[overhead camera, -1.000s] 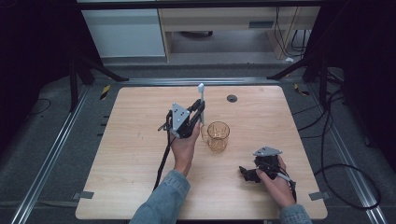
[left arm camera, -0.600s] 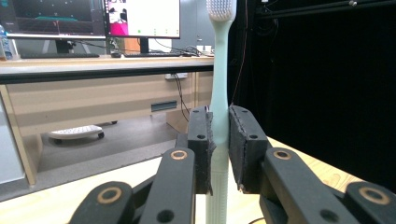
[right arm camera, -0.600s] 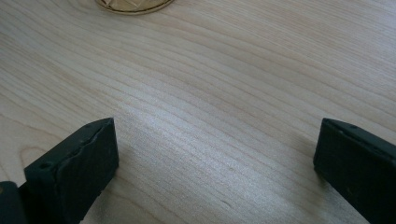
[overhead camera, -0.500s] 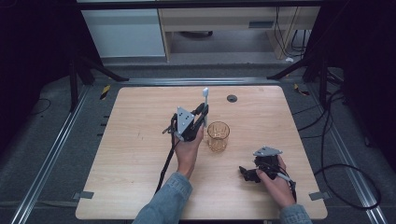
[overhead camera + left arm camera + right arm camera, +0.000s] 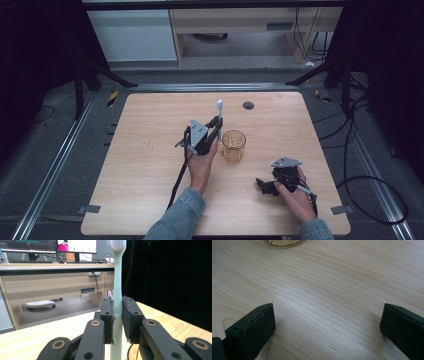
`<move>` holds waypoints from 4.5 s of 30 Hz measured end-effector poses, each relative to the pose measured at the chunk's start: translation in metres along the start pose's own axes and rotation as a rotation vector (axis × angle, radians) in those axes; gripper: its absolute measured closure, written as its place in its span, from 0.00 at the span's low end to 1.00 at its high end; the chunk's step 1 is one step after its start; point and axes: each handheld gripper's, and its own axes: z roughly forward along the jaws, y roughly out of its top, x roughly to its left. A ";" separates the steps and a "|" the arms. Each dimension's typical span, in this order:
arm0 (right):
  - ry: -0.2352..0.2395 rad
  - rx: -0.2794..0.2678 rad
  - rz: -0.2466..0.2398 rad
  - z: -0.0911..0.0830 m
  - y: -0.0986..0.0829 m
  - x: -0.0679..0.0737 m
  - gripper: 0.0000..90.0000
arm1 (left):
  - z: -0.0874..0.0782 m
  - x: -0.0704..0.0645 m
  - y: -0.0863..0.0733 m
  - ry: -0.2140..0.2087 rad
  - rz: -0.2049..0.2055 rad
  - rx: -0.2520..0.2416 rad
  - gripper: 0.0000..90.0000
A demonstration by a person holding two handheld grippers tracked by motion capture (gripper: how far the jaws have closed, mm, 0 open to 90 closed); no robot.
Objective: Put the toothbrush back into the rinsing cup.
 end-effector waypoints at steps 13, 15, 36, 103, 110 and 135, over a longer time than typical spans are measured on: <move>0.001 -0.001 -0.004 0.000 0.000 0.000 0.00 | -0.003 0.000 -0.010 -0.007 0.002 0.022 0.87; 0.008 0.005 0.013 -0.001 0.000 0.001 0.00 | -0.003 0.000 -0.011 -0.007 0.009 0.027 0.87; 0.003 -0.002 -0.015 0.000 0.000 0.000 0.00 | -0.004 0.000 -0.023 -0.020 0.019 0.079 0.87; 0.010 0.001 -0.008 0.000 0.000 0.001 0.00 | -0.017 -0.005 -0.016 -0.073 0.065 0.203 0.87; 0.010 0.001 -0.010 0.000 0.000 0.001 0.00 | -0.022 -0.001 -0.008 -0.075 0.077 0.234 0.86; 0.011 0.000 -0.010 0.000 0.000 0.001 0.00 | -0.022 0.009 0.021 -0.235 0.078 0.505 0.51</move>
